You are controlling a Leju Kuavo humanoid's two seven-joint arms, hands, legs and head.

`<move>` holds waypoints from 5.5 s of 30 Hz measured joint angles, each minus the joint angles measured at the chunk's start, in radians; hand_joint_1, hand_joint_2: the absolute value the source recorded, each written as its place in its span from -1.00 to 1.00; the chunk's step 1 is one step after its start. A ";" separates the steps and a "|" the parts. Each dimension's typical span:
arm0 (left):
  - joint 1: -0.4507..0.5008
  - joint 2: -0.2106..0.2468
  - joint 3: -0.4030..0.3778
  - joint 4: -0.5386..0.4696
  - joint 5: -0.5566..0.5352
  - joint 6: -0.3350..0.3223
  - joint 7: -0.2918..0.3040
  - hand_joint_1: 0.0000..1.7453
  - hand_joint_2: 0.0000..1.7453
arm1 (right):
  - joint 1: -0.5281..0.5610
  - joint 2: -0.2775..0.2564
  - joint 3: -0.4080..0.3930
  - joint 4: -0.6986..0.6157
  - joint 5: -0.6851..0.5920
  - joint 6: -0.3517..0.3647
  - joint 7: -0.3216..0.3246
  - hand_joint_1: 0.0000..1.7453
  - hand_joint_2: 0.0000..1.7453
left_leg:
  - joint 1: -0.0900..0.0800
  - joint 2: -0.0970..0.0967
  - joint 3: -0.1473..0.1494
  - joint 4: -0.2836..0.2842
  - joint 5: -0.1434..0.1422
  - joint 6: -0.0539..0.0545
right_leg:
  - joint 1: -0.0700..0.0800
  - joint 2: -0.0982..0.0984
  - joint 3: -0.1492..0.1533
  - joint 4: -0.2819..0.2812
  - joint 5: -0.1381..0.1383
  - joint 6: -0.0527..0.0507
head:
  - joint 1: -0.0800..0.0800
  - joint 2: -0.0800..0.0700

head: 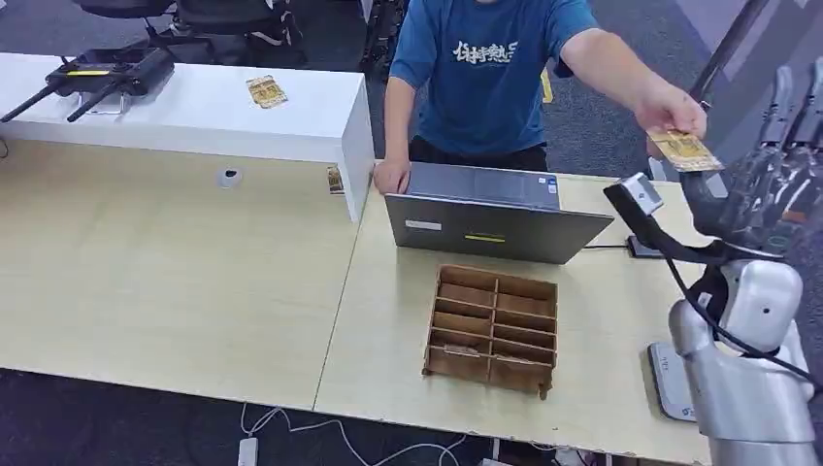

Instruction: Pass the card to the sensor for recognition and then transmit it.

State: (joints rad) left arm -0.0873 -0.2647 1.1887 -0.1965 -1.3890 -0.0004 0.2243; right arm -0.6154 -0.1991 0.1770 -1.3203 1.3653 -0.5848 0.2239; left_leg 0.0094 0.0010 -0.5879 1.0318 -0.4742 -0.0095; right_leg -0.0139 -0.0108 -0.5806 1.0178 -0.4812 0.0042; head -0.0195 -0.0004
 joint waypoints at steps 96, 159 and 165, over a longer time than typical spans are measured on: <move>0.001 0.003 0.000 0.000 0.055 0.019 -0.007 -1.00 -1.00 | 0.010 -0.001 -0.014 0.169 -0.739 0.021 -0.141 1.00 1.00 | 0.000 0.000 0.000 0.000 0.000 0.000 | 0.000 0.000 0.000 0.000 0.000 0.000 | 0.000 0.000; 0.010 -0.002 0.040 0.000 0.141 0.046 -0.026 -1.00 -1.00 | 0.444 -0.131 -0.331 0.165 -0.956 0.164 -0.235 1.00 1.00 | 0.000 0.000 0.000 0.000 0.000 0.000 | 0.000 0.000 0.000 0.000 0.000 0.000 | 0.000 0.000; 0.010 -0.002 0.043 0.000 0.142 0.047 -0.026 -1.00 -1.00 | 0.452 -0.131 -0.333 0.163 -0.956 0.164 -0.236 1.00 1.00 | 0.000 0.000 0.000 0.000 0.000 0.000 | 0.000 0.000 0.000 0.000 0.000 0.000 | 0.000 0.000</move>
State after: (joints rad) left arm -0.0773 -0.2667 1.2314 -0.1965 -1.2474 0.0462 0.1980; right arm -0.1637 -0.3304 -0.1560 -1.1574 0.4093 -0.4204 -0.0122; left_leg 0.0093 0.0010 -0.5881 1.0321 -0.4746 -0.0090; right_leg -0.0140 -0.0110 -0.5809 1.0174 -0.4812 0.0044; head -0.0195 -0.0004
